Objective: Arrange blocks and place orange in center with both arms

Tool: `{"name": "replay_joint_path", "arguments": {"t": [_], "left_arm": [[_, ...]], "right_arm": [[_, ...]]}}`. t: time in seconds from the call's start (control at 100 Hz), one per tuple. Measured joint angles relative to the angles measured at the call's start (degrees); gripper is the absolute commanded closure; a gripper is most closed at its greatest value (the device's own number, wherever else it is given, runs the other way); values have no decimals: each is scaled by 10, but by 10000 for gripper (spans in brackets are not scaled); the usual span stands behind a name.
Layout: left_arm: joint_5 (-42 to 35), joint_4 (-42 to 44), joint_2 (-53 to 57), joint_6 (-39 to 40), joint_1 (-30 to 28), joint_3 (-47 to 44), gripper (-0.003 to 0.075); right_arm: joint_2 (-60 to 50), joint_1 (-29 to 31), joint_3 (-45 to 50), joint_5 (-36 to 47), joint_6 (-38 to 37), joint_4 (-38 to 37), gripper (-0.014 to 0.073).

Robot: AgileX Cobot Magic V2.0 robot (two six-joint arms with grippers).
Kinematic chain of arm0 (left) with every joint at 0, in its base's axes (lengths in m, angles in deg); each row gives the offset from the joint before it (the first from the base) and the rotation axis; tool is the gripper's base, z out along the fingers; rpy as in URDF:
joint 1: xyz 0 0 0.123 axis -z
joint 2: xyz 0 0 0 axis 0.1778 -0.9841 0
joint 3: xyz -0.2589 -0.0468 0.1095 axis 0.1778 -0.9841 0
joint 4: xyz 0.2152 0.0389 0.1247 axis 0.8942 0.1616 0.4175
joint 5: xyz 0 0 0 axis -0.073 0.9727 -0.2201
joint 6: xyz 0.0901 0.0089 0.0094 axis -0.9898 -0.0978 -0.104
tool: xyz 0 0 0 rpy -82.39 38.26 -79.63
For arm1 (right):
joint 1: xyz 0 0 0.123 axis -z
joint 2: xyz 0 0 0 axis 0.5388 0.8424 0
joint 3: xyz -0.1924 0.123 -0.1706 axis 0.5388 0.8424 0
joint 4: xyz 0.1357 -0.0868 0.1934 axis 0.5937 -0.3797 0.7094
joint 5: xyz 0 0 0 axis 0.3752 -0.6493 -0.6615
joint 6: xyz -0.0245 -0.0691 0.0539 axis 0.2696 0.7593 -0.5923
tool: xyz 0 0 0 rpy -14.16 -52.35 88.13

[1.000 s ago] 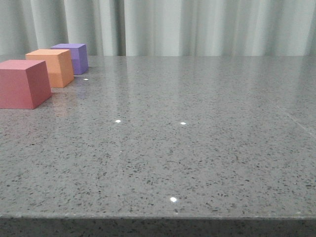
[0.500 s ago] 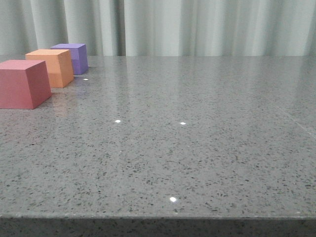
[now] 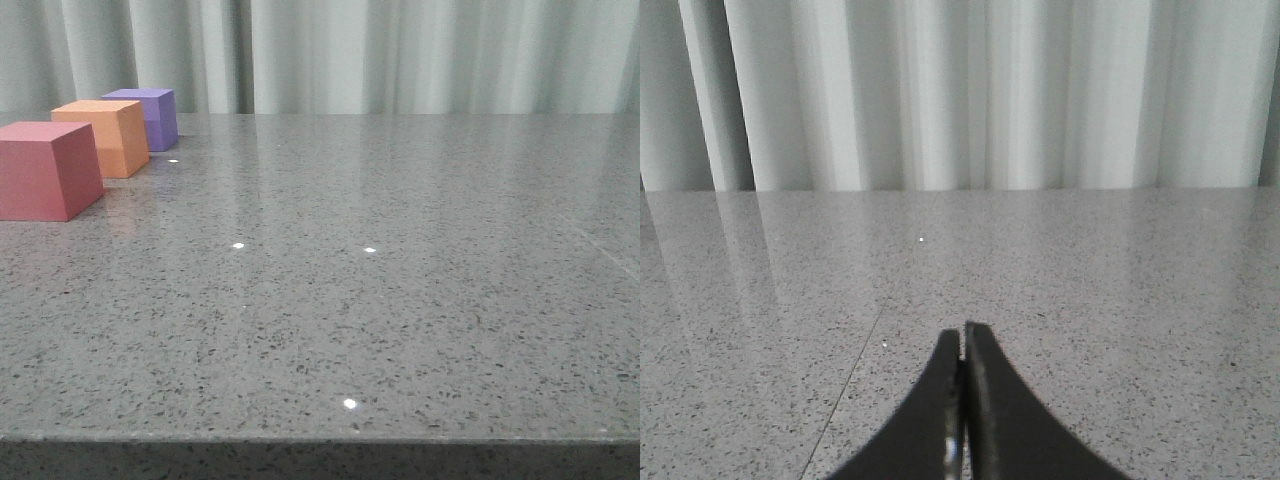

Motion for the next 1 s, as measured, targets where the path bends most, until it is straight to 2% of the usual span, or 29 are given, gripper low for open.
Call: {"name": "replay_joint_path", "arguments": {"t": [0.21,1.0], "left_arm": [[0,0,0,0,0,0,739],[0,0,0,0,0,0,739]], "right_arm": [[0,0,15,34,0,0,660],[0,0,16,37,1,0,660]]}}
